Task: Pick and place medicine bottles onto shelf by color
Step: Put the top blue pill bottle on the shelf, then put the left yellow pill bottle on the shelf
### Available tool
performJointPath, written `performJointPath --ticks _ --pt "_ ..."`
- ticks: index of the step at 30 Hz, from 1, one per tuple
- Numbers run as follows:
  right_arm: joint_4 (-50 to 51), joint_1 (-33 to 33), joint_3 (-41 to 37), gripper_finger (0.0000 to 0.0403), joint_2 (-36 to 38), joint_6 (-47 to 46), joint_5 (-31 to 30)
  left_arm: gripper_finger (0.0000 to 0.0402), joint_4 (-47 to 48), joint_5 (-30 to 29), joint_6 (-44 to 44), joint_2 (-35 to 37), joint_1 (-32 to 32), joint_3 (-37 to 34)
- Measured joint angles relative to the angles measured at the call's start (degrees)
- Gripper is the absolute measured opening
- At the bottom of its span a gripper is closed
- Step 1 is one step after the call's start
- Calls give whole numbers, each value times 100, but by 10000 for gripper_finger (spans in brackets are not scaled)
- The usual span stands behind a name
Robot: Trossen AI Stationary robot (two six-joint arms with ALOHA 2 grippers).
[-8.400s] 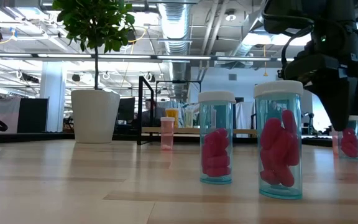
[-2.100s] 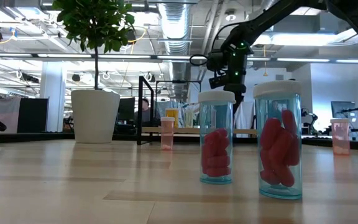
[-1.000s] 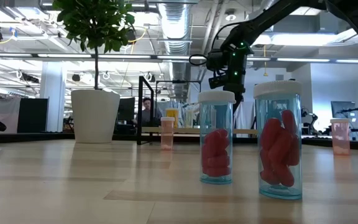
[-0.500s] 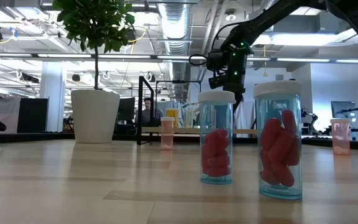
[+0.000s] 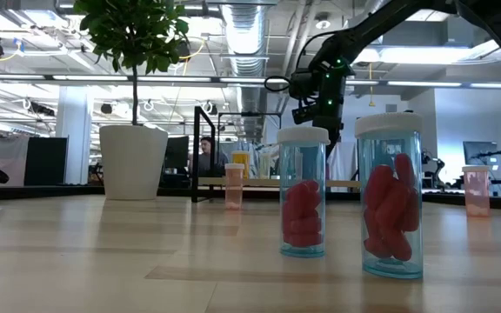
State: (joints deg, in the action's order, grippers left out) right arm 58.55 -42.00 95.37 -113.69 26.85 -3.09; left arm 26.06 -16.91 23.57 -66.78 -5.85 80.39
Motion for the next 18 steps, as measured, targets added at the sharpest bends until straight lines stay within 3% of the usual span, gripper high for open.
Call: performJointPath --ticks 10,18 --pt "904 -15 771 232 5 -220 -142 237 -2 -35 107 0 0 1" --pt "2350 12 1534 232 7 -1139 -142 237 2 -37 114 0 0 1"
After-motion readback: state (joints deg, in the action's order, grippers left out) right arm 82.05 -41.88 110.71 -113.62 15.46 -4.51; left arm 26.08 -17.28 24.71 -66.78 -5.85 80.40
